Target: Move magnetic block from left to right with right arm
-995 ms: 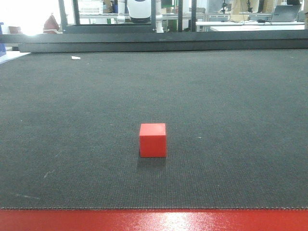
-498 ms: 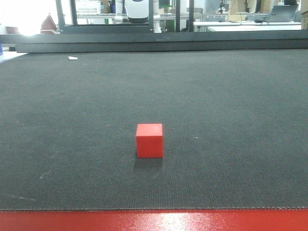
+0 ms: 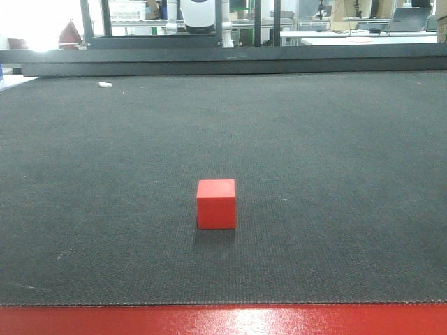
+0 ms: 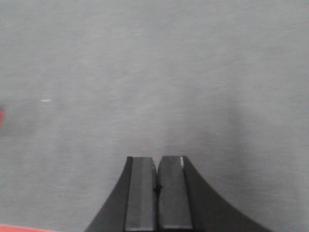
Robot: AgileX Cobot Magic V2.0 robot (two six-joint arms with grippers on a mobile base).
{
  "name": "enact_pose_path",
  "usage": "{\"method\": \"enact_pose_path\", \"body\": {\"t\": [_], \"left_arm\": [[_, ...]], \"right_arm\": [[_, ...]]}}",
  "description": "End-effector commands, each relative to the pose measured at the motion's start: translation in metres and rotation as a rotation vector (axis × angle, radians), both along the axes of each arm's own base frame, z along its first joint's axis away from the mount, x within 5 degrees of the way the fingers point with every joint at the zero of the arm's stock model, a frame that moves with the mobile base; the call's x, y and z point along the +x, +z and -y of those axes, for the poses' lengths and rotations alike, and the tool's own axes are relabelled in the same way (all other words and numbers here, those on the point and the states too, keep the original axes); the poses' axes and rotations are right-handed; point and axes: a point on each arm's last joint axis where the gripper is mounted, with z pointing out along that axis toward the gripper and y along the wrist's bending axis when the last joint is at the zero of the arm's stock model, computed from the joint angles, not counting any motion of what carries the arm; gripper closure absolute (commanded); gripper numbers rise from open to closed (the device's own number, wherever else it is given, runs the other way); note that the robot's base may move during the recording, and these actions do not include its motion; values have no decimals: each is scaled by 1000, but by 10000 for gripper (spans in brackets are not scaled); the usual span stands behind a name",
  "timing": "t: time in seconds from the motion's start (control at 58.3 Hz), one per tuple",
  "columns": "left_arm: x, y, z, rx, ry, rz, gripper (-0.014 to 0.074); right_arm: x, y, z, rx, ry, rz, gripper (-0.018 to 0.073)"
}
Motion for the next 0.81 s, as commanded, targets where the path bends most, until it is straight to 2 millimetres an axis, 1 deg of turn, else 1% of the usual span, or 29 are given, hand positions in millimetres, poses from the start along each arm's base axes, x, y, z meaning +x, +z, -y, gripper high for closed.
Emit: {"method": "enact_pose_path", "body": {"t": [0.0,0.034,0.086,0.137,0.206,0.292,0.309,0.446,0.566,0.652,0.789], "left_arm": [[-1,4,0,-8,-4,81,713],[-1,4,0,-8,-4,81,713],[-1,4,0,-8,-4,81,713],[-1,4,0,-8,-4,81,713],[-1,4,0,-8,-4,81,713],[-1,4,0,-8,-4,81,713],[-1,4,0,-8,-4,81,713],[-1,4,0,-8,-4,81,713],[-1,4,0,-8,-4,81,713],[-1,4,0,-8,-4,81,713],[-1,4,0,-8,-4,81,713]], "right_arm": [[15,15,-13,46,18,36,474],[17,15,-17,46,32,12,434],[23,14,-25,39,59,-23,349],[28,12,-34,33,83,-58,239],[35,9,-46,48,94,-120,67],[45,7,-61,72,82,-200,-75],[47,7,-63,70,82,-214,-86],[65,9,-90,-13,95,-339,-73],[82,12,-114,-54,110,-384,-73],[93,15,-131,-59,108,-418,-73],[108,22,-154,-50,47,-493,-73]]}}
